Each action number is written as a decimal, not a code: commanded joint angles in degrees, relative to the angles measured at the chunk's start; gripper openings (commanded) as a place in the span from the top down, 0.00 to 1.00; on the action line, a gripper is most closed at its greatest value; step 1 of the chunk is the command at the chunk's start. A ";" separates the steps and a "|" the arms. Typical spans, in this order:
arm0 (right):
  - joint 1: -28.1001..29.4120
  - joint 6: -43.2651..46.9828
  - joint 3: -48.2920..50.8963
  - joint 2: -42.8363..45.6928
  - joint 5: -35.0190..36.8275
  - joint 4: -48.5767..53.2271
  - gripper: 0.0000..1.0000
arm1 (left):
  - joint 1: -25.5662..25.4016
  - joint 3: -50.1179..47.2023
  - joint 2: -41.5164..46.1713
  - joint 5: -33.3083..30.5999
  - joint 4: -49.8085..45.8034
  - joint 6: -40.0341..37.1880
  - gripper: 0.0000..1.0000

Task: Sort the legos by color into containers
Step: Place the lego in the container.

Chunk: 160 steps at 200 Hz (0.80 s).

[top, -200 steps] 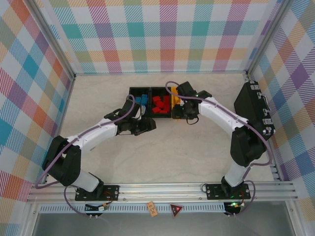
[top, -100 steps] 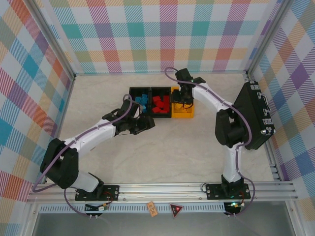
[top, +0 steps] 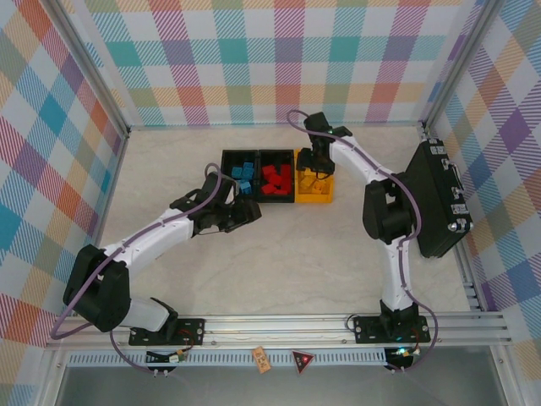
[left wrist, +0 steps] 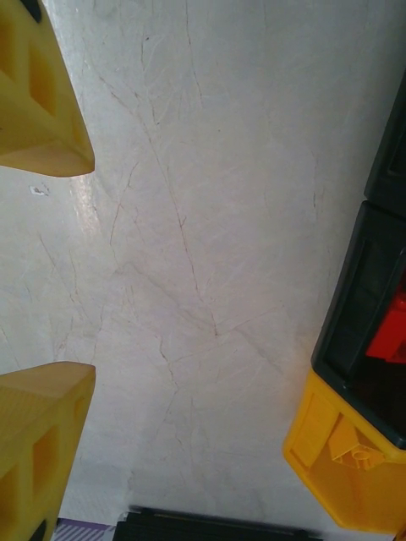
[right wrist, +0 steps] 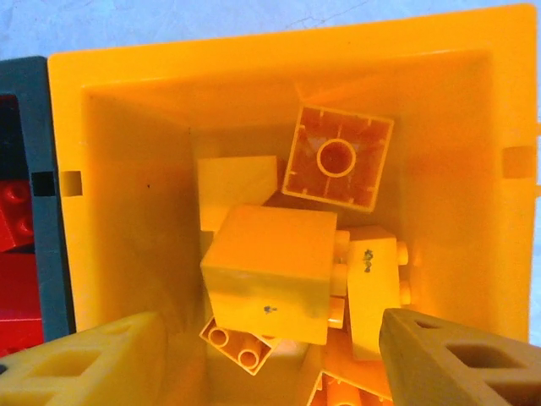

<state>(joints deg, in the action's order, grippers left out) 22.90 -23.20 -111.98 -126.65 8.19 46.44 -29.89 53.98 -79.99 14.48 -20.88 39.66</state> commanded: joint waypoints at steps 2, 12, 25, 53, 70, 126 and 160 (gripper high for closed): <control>-0.13 0.36 -0.72 2.04 0.69 1.55 0.31 | 0.69 -0.94 2.39 -1.72 -1.08 0.52 0.40; -0.11 0.54 0.62 3.58 0.53 0.87 0.30 | 0.88 -0.88 2.78 -2.33 -1.47 0.53 0.39; -0.07 0.67 3.30 6.19 0.05 -0.71 0.28 | 1.39 -0.54 3.19 -3.26 -2.22 0.43 0.39; -0.13 0.75 9.84 11.97 -1.19 -3.82 0.22 | 3.22 0.96 3.72 -6.42 -5.37 -1.00 0.38; -0.12 0.80 15.15 15.87 -1.82 -6.52 0.01 | 4.56 2.39 3.99 -9.81 -8.11 -2.85 0.31; -0.13 2.32 32.72 28.50 1.85 -14.42 0.01 | 12.67 5.78 2.46 -20.84 -14.62 -10.21 0.00; -0.22 4.29 42.84 35.07 10.27 -20.78 0.01 | 18.96 6.12 3.19 -31.01 -12.27 -16.03 0.01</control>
<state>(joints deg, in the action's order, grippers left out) 22.87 -21.28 -74.26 -95.88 11.22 32.12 -15.09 58.33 -77.41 -6.31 -32.88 29.65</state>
